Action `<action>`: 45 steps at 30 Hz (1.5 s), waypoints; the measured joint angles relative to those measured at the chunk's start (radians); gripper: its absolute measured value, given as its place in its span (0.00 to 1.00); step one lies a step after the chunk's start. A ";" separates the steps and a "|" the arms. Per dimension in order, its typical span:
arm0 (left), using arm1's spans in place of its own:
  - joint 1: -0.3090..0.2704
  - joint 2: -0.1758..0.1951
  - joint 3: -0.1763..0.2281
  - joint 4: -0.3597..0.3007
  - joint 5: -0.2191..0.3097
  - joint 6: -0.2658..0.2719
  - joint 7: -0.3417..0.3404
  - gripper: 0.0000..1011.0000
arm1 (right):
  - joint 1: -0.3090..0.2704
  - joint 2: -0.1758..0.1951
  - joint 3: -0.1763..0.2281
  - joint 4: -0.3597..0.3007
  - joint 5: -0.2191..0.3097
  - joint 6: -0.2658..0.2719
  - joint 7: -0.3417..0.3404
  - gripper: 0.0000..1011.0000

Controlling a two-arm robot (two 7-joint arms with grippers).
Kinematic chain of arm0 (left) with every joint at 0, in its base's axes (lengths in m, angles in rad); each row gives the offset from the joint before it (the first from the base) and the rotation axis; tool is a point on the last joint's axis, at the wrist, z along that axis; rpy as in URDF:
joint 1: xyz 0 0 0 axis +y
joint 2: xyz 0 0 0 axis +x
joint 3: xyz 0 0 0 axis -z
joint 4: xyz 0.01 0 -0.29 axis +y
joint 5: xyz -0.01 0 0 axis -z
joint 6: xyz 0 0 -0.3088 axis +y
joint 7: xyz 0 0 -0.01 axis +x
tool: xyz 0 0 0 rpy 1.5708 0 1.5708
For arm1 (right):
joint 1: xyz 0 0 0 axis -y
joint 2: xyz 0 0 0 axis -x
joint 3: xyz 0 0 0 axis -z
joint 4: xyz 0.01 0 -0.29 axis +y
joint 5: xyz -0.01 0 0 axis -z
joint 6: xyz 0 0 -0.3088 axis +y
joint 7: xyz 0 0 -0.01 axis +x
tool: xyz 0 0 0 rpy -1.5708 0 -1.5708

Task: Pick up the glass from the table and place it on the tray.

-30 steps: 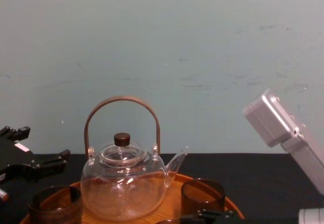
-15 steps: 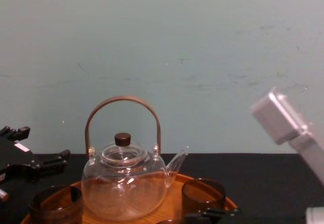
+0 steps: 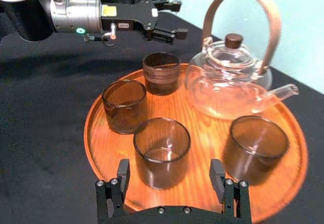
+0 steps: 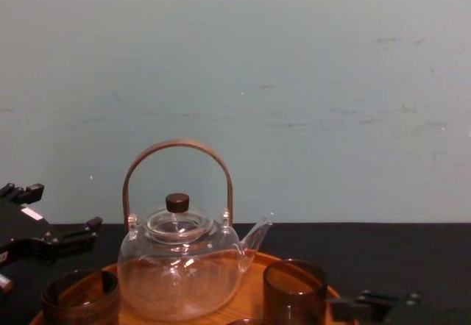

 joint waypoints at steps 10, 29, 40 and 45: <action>0.000 0.000 0.000 0.000 0.000 0.000 0.000 0.99 | -0.105 0.086 0.114 -0.074 0.059 -0.064 -0.047 0.99; 0.000 0.000 0.000 0.000 0.000 0.000 0.000 0.99 | -0.195 -0.087 0.282 -0.024 0.027 -0.232 -0.333 0.99; 0.000 0.000 0.000 0.000 0.000 0.000 0.000 0.99 | -0.172 -0.160 0.297 0.053 -0.040 -0.267 -0.392 0.99; 0.000 0.000 0.000 0.000 0.000 0.000 0.000 0.99 | -0.168 -0.170 0.300 0.063 -0.049 -0.262 -0.397 0.99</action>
